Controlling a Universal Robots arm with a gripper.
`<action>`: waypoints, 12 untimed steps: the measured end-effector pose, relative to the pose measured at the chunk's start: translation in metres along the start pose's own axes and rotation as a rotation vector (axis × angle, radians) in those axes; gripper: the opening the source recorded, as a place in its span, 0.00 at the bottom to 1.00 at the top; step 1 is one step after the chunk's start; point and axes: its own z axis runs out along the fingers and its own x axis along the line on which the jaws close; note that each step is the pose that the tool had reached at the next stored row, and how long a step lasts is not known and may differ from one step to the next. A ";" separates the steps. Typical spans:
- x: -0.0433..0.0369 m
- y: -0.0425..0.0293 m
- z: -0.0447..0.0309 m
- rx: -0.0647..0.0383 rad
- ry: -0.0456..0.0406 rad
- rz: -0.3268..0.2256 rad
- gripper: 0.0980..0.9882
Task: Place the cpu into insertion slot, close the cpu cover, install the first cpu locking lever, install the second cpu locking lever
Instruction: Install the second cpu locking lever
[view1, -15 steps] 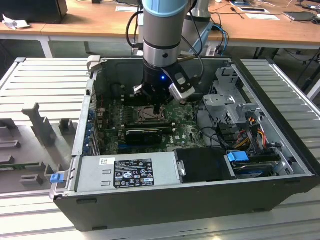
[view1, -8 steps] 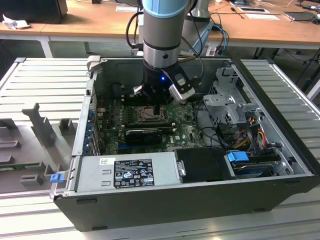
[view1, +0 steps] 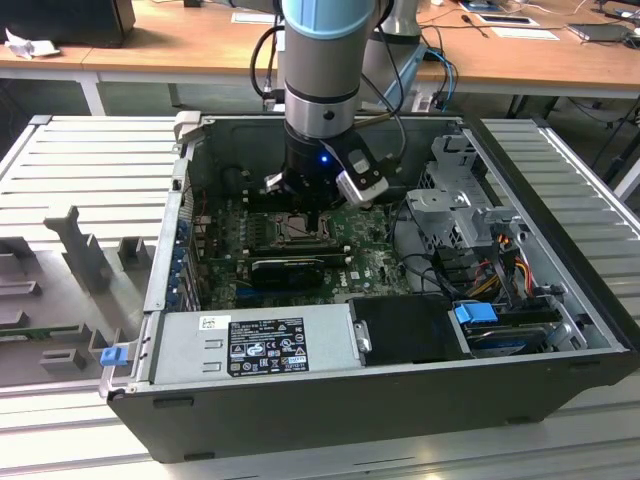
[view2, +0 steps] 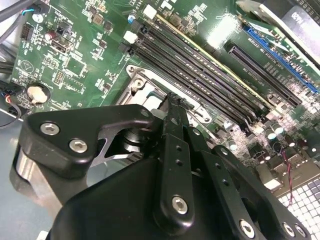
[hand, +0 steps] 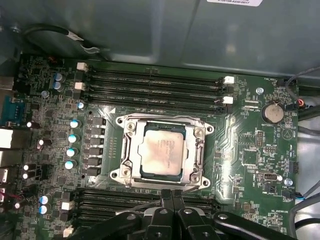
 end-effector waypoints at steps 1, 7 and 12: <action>0.0008 0.0000 0.0002 0.000 -0.0001 0.000 0.01; 0.0026 -0.0010 0.0031 -0.002 0.0058 0.000 0.01; 0.0166 -0.0031 0.0041 -0.003 0.0082 0.001 0.01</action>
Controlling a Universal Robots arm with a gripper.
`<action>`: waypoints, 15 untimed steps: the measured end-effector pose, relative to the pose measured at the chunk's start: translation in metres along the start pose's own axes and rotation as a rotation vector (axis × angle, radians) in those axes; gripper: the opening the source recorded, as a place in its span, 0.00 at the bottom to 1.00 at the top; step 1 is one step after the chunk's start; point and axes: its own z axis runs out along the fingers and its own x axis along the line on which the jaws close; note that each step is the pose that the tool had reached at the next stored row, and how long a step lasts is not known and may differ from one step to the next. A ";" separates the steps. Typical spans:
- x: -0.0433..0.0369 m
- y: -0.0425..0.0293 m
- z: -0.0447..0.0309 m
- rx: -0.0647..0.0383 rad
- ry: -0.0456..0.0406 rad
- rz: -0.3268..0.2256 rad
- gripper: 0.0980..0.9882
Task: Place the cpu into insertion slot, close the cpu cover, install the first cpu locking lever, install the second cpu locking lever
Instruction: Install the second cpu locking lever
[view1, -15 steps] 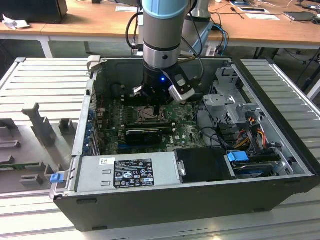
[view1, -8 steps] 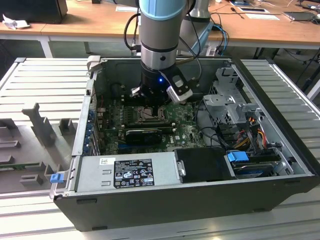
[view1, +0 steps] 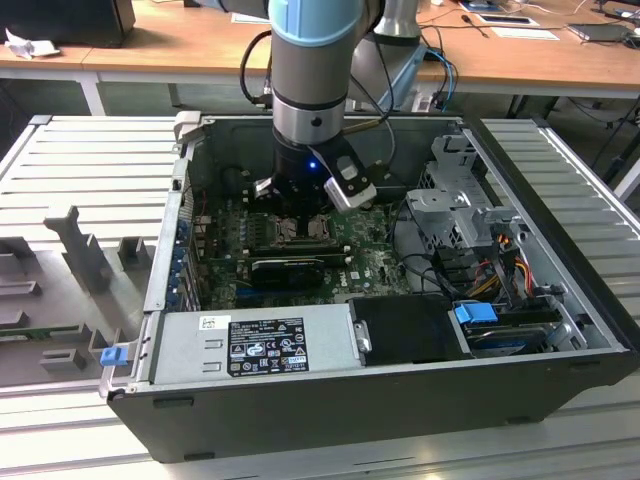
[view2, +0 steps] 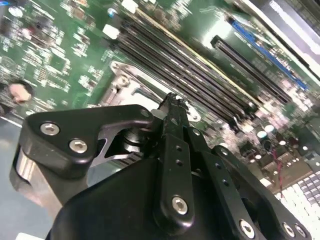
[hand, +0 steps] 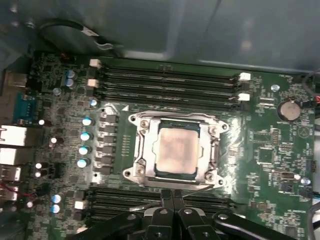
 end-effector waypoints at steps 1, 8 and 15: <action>0.0030 0.0002 0.0004 0.000 0.0000 0.000 0.01; 0.0137 -0.0008 0.0196 0.000 0.0002 -0.002 0.01; 0.0243 -0.0089 0.0228 -0.058 -0.0048 -0.012 0.01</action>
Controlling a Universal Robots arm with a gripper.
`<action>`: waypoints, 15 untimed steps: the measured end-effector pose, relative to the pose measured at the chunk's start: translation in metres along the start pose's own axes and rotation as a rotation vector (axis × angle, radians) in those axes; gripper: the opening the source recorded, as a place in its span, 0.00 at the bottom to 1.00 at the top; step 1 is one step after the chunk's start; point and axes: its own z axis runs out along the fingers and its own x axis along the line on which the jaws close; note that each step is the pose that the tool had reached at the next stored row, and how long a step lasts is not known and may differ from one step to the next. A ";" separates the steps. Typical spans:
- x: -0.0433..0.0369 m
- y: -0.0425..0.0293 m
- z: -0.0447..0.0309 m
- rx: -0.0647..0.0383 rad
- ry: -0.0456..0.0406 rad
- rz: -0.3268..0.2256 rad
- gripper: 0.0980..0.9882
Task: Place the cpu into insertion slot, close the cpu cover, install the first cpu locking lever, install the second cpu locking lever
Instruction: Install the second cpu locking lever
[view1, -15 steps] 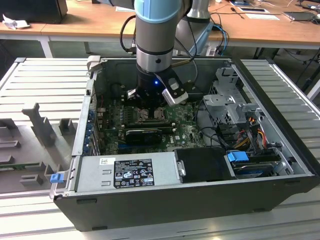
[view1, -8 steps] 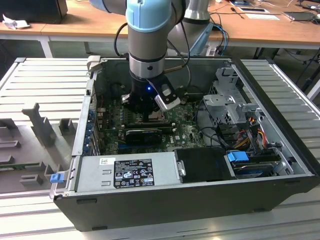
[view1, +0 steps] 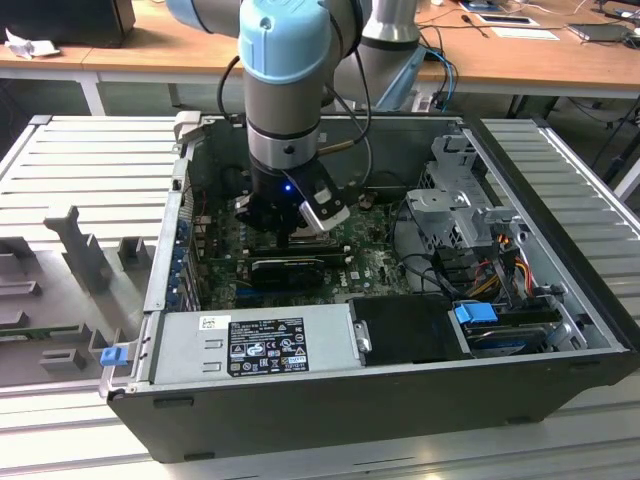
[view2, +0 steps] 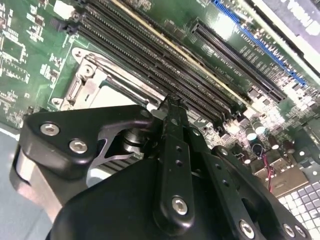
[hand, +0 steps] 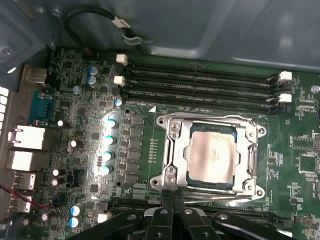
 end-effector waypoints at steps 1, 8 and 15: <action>0.0009 -0.0016 -0.0002 -0.008 -0.0007 -0.001 0.01; 0.0071 -0.0095 0.0011 -0.055 -0.0051 -0.004 0.01; 0.0080 -0.0107 0.0085 -0.084 -0.0079 -0.006 0.01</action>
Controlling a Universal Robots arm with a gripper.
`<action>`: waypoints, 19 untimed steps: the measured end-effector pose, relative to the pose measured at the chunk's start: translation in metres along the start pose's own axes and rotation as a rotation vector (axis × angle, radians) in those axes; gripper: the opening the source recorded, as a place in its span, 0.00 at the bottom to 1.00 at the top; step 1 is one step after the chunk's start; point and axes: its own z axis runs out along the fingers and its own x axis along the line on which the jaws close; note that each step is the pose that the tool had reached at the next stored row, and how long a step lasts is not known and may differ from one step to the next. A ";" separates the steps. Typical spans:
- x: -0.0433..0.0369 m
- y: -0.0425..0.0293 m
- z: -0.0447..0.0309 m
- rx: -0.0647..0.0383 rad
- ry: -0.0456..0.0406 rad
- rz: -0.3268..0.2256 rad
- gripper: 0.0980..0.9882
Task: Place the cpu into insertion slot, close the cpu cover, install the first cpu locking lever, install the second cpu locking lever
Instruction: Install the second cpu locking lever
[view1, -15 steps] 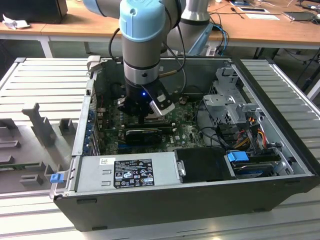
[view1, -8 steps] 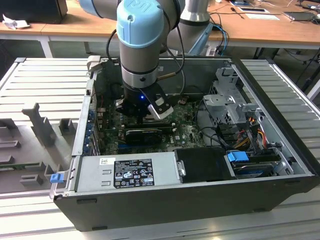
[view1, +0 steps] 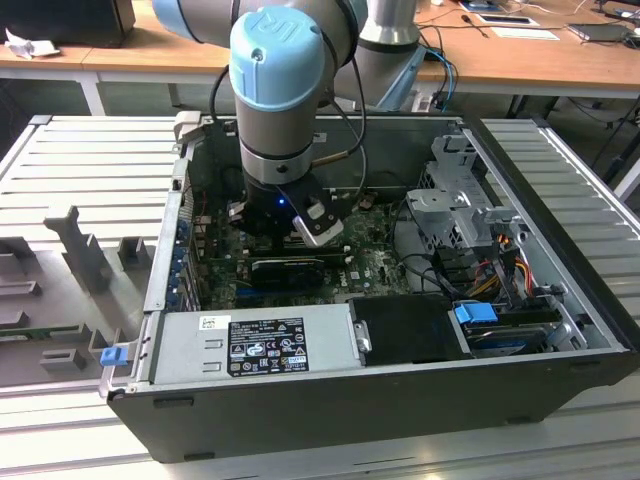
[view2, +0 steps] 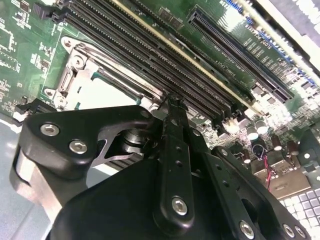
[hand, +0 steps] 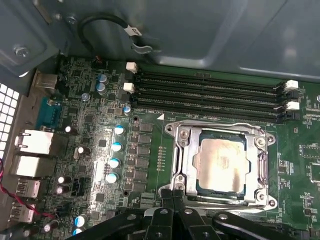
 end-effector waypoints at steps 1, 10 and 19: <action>0.0002 -0.0003 0.0008 -0.005 -0.0003 0.000 0.01; 0.0045 -0.0008 0.0052 -0.030 -0.0024 -0.003 0.01; 0.0039 0.0038 -0.0142 -0.030 -0.0023 -0.003 0.01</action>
